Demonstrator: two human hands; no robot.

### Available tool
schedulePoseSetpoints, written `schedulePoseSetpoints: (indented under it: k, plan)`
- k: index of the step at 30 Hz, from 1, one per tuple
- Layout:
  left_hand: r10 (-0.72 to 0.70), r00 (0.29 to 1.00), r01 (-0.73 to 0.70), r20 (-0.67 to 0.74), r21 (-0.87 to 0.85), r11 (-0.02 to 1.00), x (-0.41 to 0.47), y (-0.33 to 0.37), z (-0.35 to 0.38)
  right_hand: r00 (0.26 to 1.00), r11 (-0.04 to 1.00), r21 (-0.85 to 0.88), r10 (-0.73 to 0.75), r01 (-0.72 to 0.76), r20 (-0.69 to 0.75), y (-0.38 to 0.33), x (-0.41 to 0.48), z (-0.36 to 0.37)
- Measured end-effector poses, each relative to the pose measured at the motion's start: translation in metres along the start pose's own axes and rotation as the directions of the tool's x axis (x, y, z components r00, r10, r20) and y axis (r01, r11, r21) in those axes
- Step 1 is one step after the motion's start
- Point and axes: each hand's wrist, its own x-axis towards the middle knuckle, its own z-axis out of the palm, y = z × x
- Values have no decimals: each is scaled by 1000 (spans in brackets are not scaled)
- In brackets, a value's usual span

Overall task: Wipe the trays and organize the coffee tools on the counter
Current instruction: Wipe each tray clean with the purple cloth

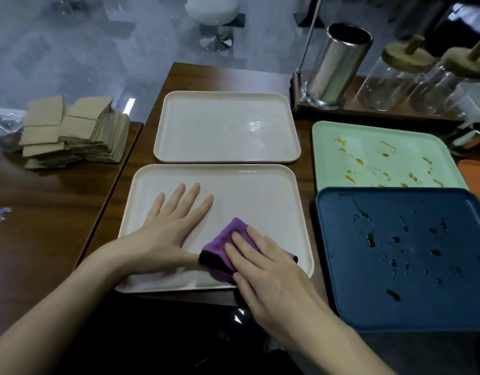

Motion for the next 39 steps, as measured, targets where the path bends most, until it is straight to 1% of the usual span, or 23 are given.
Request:
schedulePoseSetpoints:
  k: [4, 8, 11, 14, 19, 23, 26, 29, 32, 35, 39]
  plan:
    - [-7, 1000, 7, 13, 18, 1000, 2, -1, 0, 998, 995, -76, 65, -66, -19, 17, -20, -12]
    - [0, 1000, 0, 26, 23, 1000, 0, 0, -2, 986, 974, -168, 141, -155, -89, 24, -22, -7]
    - [10, 1000, -10, 10, 20, 1000, -2, 0, -1, 972, 955, -194, 204, -223, -115, 22, -15, 3]
    - [24, 1000, -24, -5, 16, 1000, -3, -1, 1, 968, 948, -203, 227, -245, -106, 26, -8, 4]
    - [26, 999, -26, -26, -2, 1000, -1, -2, 1, 975, 960, -170, 215, -221, -57, 28, -6, -4]
    - [16, 1000, -15, -18, 35, 999, -1, 1, 0, 999, 991, -127, 41, -42, -11, -3, -14, -3]
    - [14, 1000, -13, -13, 59, 998, -1, 3, -1, 999, 991, -132, 34, -38, -35, -14, -13, -2]
    - [25, 1000, -24, -10, 62, 998, -1, 1, 1, 998, 982, -186, 35, -42, -44, -10, -16, 2]
    - [33, 999, -32, -7, 41, 999, -2, -1, 3, 994, 964, -245, 95, -105, -54, -3, -24, -1]
    - [44, 999, -43, -21, 37, 998, -3, -3, 5, 974, 932, -283, 218, -224, -53, 11, -27, -7]
    - [52, 998, -51, -33, 33, 998, -3, -4, 5, 947, 904, -286, 318, -317, -47, 24, -7, -7]
